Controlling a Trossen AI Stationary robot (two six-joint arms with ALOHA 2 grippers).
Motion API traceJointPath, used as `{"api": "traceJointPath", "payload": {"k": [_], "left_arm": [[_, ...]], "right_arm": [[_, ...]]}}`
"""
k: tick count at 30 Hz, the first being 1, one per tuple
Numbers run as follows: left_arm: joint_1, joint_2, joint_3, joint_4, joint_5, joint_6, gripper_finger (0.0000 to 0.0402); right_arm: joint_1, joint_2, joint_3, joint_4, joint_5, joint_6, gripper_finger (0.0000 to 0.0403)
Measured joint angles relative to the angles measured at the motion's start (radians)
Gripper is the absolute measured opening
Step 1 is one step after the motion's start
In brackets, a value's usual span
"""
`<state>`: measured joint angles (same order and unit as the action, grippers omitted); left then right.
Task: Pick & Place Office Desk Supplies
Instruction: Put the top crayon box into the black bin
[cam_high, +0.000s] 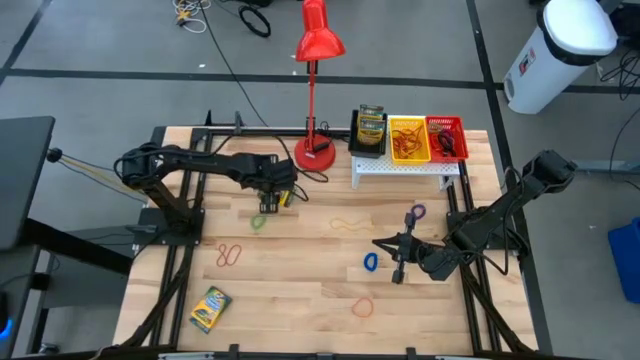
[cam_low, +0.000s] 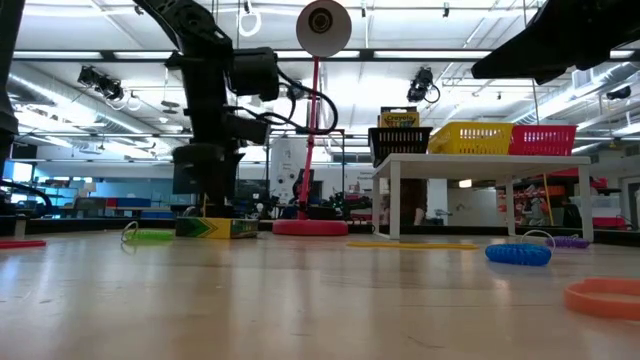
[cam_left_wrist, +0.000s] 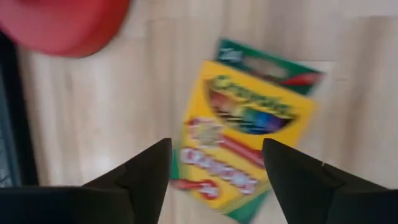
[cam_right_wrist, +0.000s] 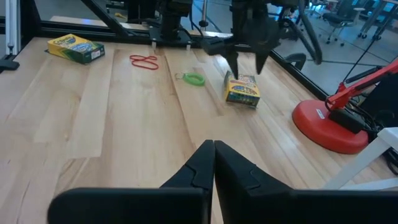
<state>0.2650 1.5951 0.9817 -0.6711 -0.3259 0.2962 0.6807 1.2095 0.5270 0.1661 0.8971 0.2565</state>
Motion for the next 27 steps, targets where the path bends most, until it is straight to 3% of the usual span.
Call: {"api": "traceJointPath", "payload": {"k": [6,10,14,19,27], "left_arm": [[0.177,0.000,0.000,0.061,0.016,0.017,0.0243],[0.272,0.000,0.000,0.081,0.088,0.018,0.0190],[0.323,-0.001,0.001,0.013,0.091,-0.014,0.0121],[0.337,-0.002,-0.027,-0.123,0.112,-0.097,0.0054],[0.222,-0.002,-0.109,-0.011,0.367,-0.128,0.0011]], "right_arm": [[0.000,0.000,0.000,0.000,0.000,0.000,0.0021],[0.000,0.000,0.000,-0.001,0.000,0.000,0.0021],[0.000,0.000,0.000,-0.001,0.000,0.000,0.0021],[0.000,0.000,0.000,-0.002,0.000,0.000,0.0021],[0.000,0.000,0.000,-0.002,0.000,0.004,0.0021]]}}
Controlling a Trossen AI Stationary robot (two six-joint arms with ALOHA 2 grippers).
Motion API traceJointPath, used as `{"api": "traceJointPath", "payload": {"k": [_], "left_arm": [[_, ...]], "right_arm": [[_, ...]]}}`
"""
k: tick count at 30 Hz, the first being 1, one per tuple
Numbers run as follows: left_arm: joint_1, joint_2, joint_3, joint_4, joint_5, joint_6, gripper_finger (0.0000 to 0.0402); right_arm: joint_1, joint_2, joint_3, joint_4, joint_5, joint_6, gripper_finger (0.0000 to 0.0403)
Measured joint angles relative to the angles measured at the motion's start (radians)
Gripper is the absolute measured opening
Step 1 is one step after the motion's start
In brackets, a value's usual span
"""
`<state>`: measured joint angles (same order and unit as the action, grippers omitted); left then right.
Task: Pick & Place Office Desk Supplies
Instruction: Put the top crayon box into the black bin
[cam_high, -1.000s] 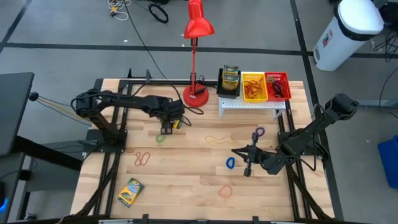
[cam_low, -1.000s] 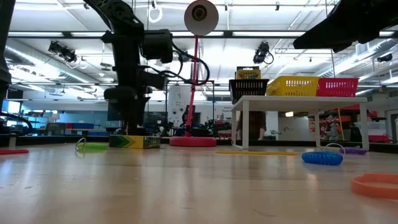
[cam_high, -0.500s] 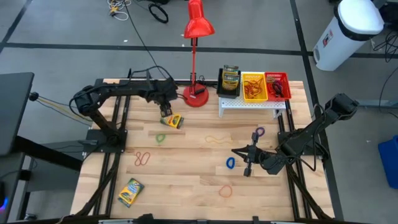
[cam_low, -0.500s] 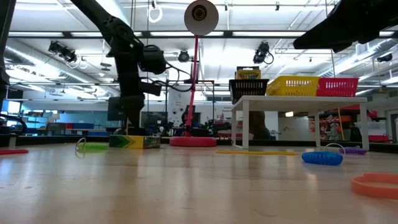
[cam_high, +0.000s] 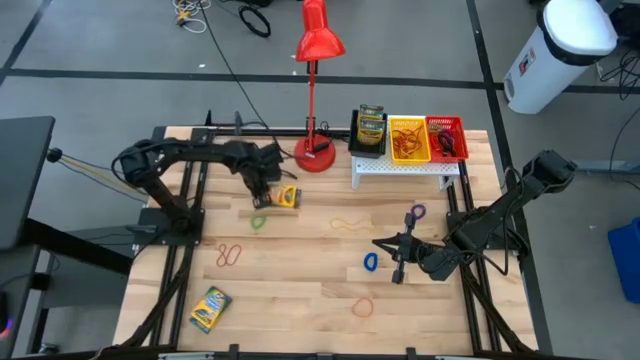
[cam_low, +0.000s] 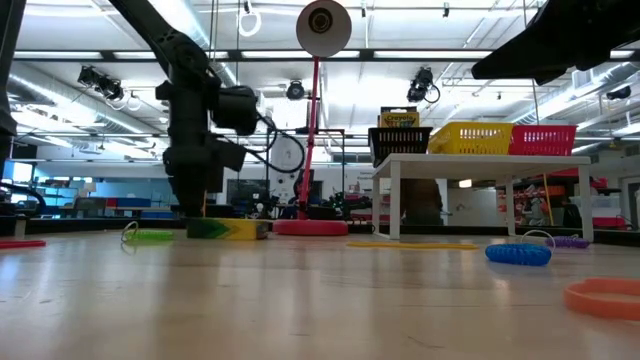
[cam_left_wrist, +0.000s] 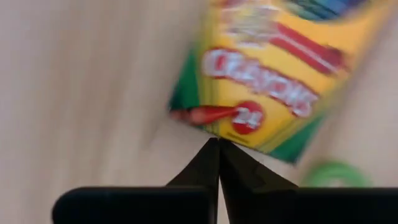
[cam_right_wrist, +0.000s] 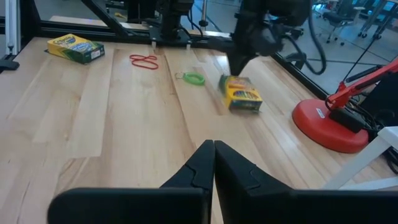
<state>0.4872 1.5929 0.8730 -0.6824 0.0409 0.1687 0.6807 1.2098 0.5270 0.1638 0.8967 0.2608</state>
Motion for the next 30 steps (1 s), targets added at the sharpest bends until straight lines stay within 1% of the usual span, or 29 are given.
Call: {"api": "traceJointPath", "payload": {"k": [4,8,10,12,14,16,18,21,26,28,30], "left_arm": [[-0.121,-0.003,0.000,0.028,0.068,-0.032,0.0009],[-0.254,-0.006,0.000,0.159,0.134,-0.087,0.0014],[-0.320,-0.006,0.001,0.221,0.135,-0.110,0.0019],[-0.373,-0.006,0.015,0.228,0.088,-0.118,0.0028],[-0.410,-0.006,0.040,0.224,-0.005,-0.124,0.0041],[-0.425,-0.006,0.065,0.217,-0.097,-0.167,0.0061],[-0.422,-0.005,0.095,0.216,-0.146,-0.243,0.0088],[-0.412,-0.006,0.119,0.217,-0.160,-0.362,0.0140],[-0.413,-0.005,0.125,0.185,-0.225,-0.526,0.0261],[-0.406,0.002,0.125,0.165,-0.258,-0.557,0.0306],[-0.394,0.003,0.124,0.142,-0.268,-0.581,0.0340]], "right_arm": [[0.000,0.000,0.000,0.000,0.000,0.000,0.0021],[0.000,0.000,0.000,0.000,0.000,0.000,0.0021],[0.000,0.000,0.000,-0.001,0.000,0.000,0.0021],[0.000,0.000,0.000,-0.001,0.000,0.000,0.0021],[0.000,0.000,0.000,-0.001,0.000,0.000,0.0021],[0.000,0.000,0.000,-0.001,0.000,0.000,0.0021],[0.000,0.000,0.000,-0.001,0.000,0.000,0.0021],[0.000,0.000,0.000,-0.001,0.000,0.000,0.0021],[0.000,0.000,0.000,-0.001,0.000,0.000,0.0021],[0.000,0.000,0.000,-0.001,0.000,0.000,0.0021],[0.000,0.001,0.000,-0.001,0.000,0.000,0.0021]]}}
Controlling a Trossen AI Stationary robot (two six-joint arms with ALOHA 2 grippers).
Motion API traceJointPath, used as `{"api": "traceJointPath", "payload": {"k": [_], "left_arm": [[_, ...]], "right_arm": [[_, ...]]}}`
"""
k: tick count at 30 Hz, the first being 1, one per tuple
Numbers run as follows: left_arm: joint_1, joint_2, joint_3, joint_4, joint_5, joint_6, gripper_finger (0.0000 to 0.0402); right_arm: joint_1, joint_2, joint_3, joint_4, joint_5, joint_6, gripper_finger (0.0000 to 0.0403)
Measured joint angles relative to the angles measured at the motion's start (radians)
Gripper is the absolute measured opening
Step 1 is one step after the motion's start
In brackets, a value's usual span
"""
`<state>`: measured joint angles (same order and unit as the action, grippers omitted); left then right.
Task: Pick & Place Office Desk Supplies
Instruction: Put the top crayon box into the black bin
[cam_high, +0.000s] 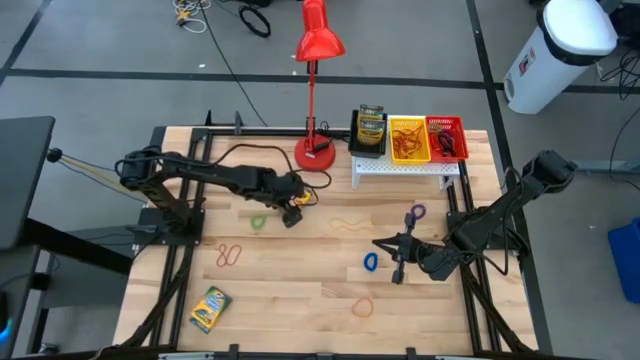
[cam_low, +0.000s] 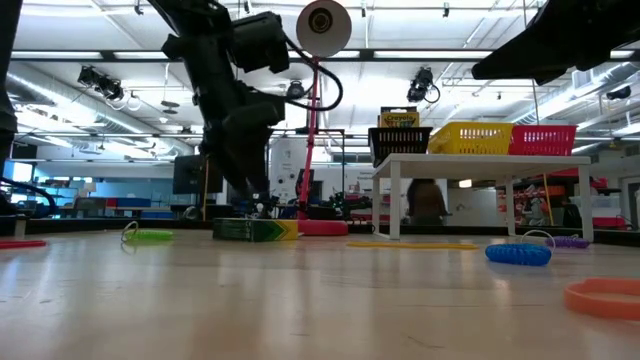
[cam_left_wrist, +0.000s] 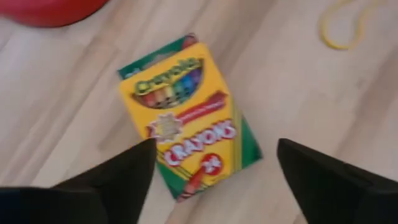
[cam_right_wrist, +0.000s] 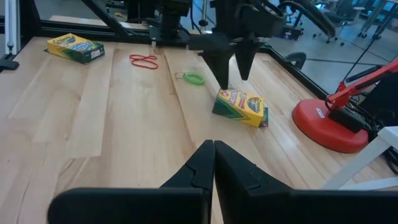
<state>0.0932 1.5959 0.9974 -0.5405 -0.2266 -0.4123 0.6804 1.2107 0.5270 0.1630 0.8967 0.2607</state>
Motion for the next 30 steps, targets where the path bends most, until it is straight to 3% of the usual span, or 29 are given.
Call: {"api": "traceJointPath", "payload": {"k": [4,9,17,22,27,30], "left_arm": [[0.028,0.000,0.000,0.003,0.017,-0.033,0.0376],[0.080,0.000,0.000,-0.009,-0.018,0.055,0.0375],[0.164,0.073,0.000,0.021,0.219,0.182,0.0361],[0.127,0.124,0.003,0.113,0.287,0.294,0.0351],[0.033,0.128,0.001,0.179,0.374,0.313,0.0326],[-0.042,0.127,0.000,0.166,0.306,0.314,0.0316]], "right_arm": [[0.000,0.023,0.000,0.006,0.000,0.000,0.0021],[0.000,0.065,0.000,0.023,0.000,0.000,0.0021],[0.000,0.077,0.000,0.029,0.000,-0.005,0.0021],[0.000,0.077,0.000,0.028,0.000,-0.005,0.0021],[0.000,0.077,0.000,0.029,0.000,-0.005,0.0021],[0.000,0.077,0.000,0.029,0.000,-0.005,0.0021]]}}
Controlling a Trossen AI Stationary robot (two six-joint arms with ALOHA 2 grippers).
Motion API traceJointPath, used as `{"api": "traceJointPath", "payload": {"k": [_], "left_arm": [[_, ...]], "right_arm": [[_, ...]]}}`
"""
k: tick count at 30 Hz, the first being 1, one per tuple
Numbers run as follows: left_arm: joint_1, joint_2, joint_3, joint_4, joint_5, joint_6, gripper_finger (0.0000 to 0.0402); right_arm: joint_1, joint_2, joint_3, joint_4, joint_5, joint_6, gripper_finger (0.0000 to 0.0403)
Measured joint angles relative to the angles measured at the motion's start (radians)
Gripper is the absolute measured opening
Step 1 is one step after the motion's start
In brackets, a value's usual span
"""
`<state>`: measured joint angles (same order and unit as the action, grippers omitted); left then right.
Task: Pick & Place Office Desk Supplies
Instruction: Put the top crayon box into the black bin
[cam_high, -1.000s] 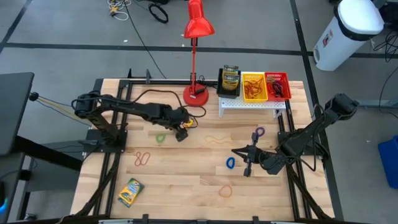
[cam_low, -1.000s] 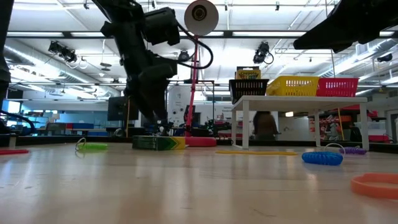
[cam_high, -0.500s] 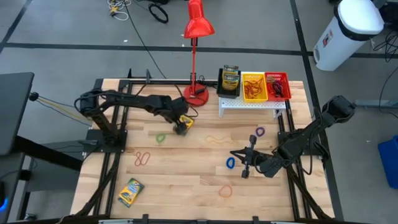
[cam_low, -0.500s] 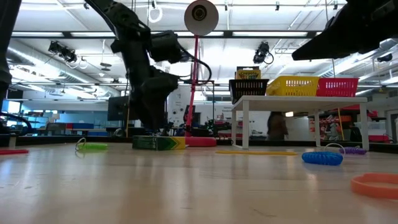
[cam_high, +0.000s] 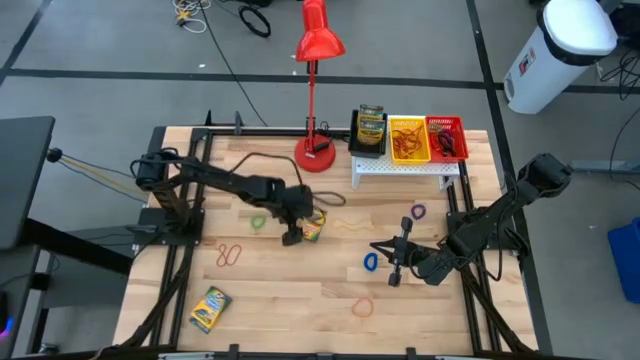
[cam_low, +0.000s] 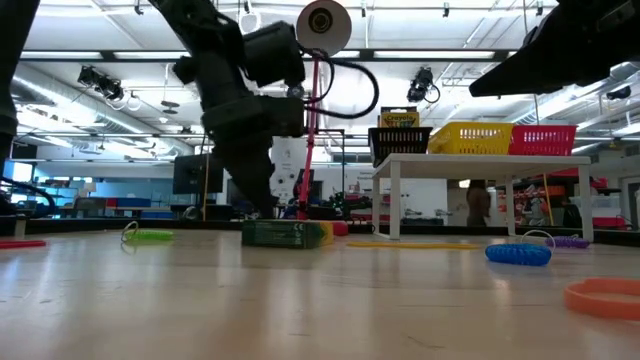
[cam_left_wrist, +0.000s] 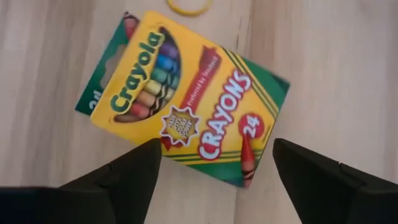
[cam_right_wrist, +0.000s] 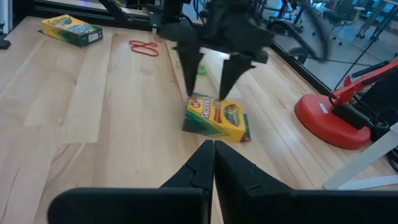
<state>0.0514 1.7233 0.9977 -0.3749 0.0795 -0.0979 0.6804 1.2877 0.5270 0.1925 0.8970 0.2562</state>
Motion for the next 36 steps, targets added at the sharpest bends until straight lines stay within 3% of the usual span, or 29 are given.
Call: {"api": "traceJointPath", "payload": {"k": [6,9,12,16,25,28,31,36], "left_arm": [[-0.143,-0.013,-0.001,-0.029,-0.117,0.005,0.0314],[-0.192,-0.017,-0.002,-0.049,-0.201,0.013,0.0312],[-0.205,-0.021,-0.021,-0.026,-0.248,0.025,0.0302],[-0.175,-0.053,-0.083,-0.028,-0.280,0.061,0.0266],[0.087,-0.100,-0.119,0.210,-0.004,0.102,0.0168],[0.151,-0.081,-0.110,0.222,0.032,0.106,0.0161],[0.192,-0.060,-0.106,0.222,0.130,0.107,0.0162],[0.189,-0.007,-0.106,0.229,0.192,0.142,0.0161]], "right_arm": [[-0.017,0.015,0.000,0.027,-0.010,0.103,0.0021],[-0.060,0.038,0.000,0.063,-0.107,0.111,0.0021],[-0.111,0.083,0.000,0.122,-0.198,0.113,0.0021],[-0.159,0.147,0.000,0.196,-0.244,0.094,0.0021],[-0.191,0.177,0.000,0.248,-0.289,0.040,0.0021],[-0.190,0.177,0.000,0.258,-0.290,0.016,0.0021],[-0.190,0.177,0.000,0.257,-0.306,0.013,0.0021],[-0.190,0.177,0.000,0.258,-0.323,-0.001,0.0021]]}}
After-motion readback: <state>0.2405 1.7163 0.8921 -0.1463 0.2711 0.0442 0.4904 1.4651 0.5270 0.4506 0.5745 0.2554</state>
